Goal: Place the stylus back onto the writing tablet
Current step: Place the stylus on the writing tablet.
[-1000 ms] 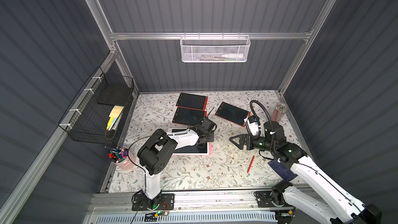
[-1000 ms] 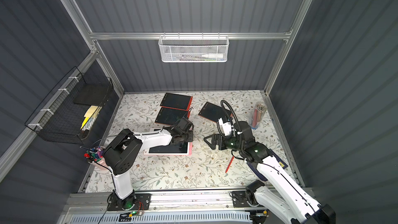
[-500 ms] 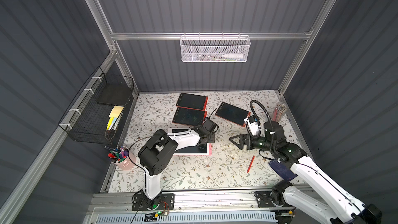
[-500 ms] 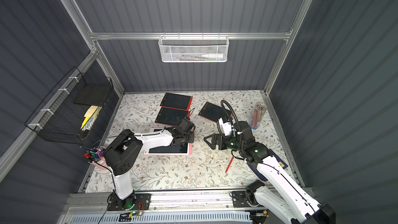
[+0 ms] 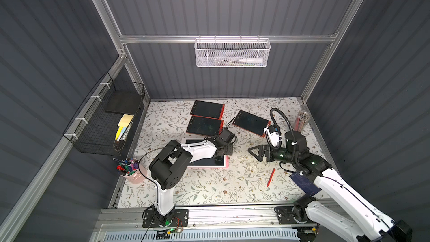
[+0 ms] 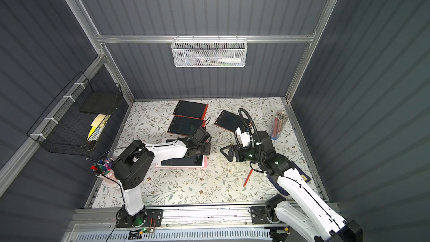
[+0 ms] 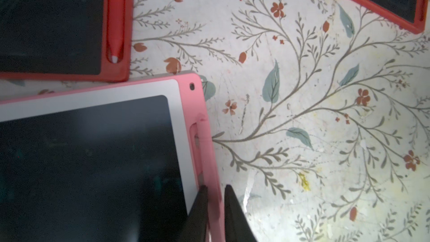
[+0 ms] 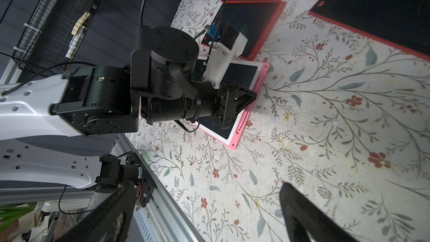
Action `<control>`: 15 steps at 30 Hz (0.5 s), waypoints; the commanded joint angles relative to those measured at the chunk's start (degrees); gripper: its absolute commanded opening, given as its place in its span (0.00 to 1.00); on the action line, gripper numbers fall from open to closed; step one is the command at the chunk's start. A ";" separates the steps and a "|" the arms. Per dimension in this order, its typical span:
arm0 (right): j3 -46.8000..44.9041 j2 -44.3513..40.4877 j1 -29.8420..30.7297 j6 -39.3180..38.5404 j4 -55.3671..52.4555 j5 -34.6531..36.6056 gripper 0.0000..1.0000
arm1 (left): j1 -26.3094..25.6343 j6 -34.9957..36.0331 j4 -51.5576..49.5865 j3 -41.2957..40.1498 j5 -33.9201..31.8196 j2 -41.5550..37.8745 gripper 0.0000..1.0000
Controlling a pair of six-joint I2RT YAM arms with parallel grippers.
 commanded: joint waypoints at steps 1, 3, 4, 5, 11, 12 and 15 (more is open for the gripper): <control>-0.24 0.12 -0.15 -0.28 0.12 0.26 0.96 | -0.30 0.89 -0.29 0.82 0.29 -0.52 0.17; -0.36 0.03 -0.13 -0.27 0.11 0.26 0.96 | -0.30 0.48 -0.81 0.88 -0.75 -0.56 0.17; -0.30 -0.01 -0.11 -0.24 0.12 0.26 0.96 | -0.30 -0.25 -1.04 0.93 -1.50 -0.72 0.17; -0.28 0.04 -0.10 -0.20 0.11 0.26 0.96 | -0.30 -1.74 -0.96 1.21 -1.90 -0.82 0.17; 0.20 0.46 -0.09 -0.06 0.51 0.25 0.96 | -0.21 -3.93 -3.27 3.19 -2.49 -2.65 0.18; 0.18 0.63 -0.14 0.18 0.68 0.26 0.96 | -0.21 -3.87 -3.55 3.46 -2.65 -2.82 0.18; -0.03 1.93 -0.09 1.49 2.89 -0.62 0.94 | -0.21 -4.13 -3.84 3.36 -2.79 -4.05 0.18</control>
